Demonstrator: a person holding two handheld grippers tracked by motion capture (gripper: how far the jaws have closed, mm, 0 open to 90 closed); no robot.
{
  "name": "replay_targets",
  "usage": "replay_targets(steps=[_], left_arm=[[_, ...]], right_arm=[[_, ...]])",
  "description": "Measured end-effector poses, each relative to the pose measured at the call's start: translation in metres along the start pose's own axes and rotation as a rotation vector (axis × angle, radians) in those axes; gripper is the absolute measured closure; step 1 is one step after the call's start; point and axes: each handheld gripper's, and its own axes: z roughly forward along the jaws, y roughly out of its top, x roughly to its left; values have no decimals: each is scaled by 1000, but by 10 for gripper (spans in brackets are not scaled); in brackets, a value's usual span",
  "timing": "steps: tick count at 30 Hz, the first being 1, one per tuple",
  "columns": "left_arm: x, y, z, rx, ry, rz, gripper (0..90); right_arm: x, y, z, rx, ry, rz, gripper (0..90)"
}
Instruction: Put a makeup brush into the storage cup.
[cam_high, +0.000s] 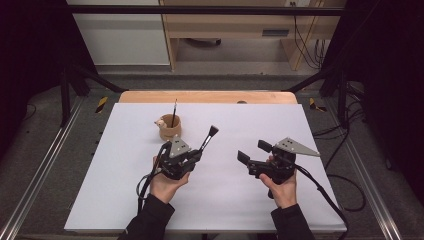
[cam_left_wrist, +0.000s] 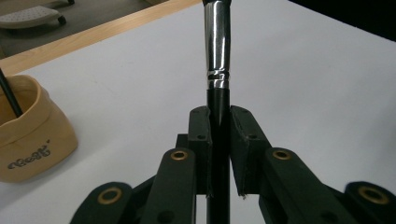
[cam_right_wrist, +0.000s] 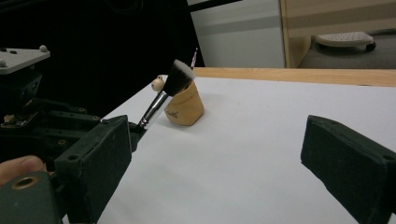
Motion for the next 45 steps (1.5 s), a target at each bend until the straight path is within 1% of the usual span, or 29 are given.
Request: replay_targets(steps=[1, 4, 6, 7, 10, 15, 16, 18, 19, 20, 21, 25, 26, 29, 31, 36, 40, 41, 43, 45], left_arm=[[-5, 0, 0, -9, 12, 6, 791], [-9, 0, 0, -20, 8, 5, 791], [-14, 1, 1, -30, 13, 9, 790], [-14, 1, 1, -30, 13, 9, 791], [-18, 1, 1, -39, 11, 3, 791], [-21, 1, 3, -48, 8, -6, 791], [-22, 2, 5, -66, -5, 14, 791], [-25, 2, 6, -68, -8, 6, 790], [-25, 3, 7, -76, -13, 18, 790], [-26, 3, 8, -78, -10, 9, 791], [-28, 2, 6, -65, 2, -14, 791], [-31, 3, 7, -78, 1, -20, 790], [-32, 3, 7, -81, 1, -20, 790], [-36, 4, 9, -90, -2, -21, 790], [-37, 4, 10, -89, -4, -22, 791], [-43, 4, 13, -93, -9, -17, 790], [-47, 5, 14, -100, -16, -20, 790], [-50, 5, 15, -102, -17, -21, 790], [-51, 5, 15, -99, -17, -16, 790], [-53, 5, 16, -103, -18, -16, 790]], right_arm=[[2, 0, 3, 3, 7, 8, 94], [3, -1, 6, 4, 11, 17, 96], [5, -3, 10, 7, 27, 39, 102], [5, -3, 10, 7, 27, 39, 102], [6, -5, 14, 11, 35, 63, 112], [6, -7, 19, 15, 41, 79, 122], [7, -7, 19, 15, 43, 83, 125], [7, -7, 21, 16, 40, 77, 126], [7, -7, 22, 18, 42, 77, 126], [8, -7, 23, 22, 41, 78, 126], [8, -7, 24, 20, 42, 75, 129], [10, -6, 27, 17, 49, 83, 137], [11, -5, 27, 17, 53, 92, 142], [11, -6, 30, 16, 58, 106, 162], [11, -6, 31, 21, 58, 102, 166], [13, -6, 35, 30, 64, 117, 202], [12, -7, 38, 37, 67, 141, 253], [12, -7, 39, 37, 71, 140, 264], [12, -7, 40, 40, 73, 146, 276], [12, -8, 40, 39, 77, 152, 307]])
